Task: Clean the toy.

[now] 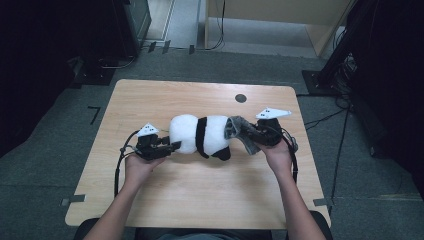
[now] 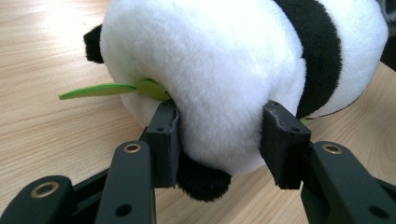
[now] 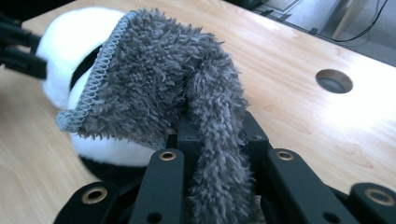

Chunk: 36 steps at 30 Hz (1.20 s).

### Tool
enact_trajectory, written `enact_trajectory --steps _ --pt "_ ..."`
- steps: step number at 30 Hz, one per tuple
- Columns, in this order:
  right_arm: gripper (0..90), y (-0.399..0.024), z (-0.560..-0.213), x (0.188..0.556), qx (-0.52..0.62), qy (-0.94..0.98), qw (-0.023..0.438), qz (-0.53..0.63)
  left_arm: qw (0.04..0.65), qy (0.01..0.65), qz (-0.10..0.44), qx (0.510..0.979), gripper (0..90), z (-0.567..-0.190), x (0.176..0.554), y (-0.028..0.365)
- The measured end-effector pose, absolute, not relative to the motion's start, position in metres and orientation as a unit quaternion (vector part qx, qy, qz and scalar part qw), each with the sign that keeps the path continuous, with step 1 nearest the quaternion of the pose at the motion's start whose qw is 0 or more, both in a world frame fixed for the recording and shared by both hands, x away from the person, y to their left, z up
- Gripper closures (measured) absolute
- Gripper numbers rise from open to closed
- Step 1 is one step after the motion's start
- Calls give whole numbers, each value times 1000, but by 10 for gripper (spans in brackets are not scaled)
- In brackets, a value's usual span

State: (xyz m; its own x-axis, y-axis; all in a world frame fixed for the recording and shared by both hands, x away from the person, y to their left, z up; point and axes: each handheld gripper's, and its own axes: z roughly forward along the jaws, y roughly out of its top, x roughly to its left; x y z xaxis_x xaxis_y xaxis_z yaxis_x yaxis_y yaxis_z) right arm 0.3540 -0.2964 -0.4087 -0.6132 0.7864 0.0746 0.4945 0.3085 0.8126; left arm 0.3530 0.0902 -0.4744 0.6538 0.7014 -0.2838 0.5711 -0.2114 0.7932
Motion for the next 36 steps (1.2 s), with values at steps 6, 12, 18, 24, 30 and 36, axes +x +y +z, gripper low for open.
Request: enact_trajectory --steps 6,12,18,24,30,36 --pt "763 -308 -410 367 420 776 188 431 476 409 71 775 523 -475 353 90" --pt "763 -323 -420 378 448 762 196 424 476 409 71 775 523 -474 353 90" --pt "762 -334 -431 381 465 757 201 412 476 408 71 776 523 -474 353 90" --pt "760 -341 -439 380 474 756 206 403 476 408 72 776 522 -475 354 90" --pt "758 -352 -453 379 488 746 215 399 476 408 73 776 522 -475 353 90" --pt "757 -360 -462 379 500 738 214 400 476 407 74 776 522 -475 353 90"
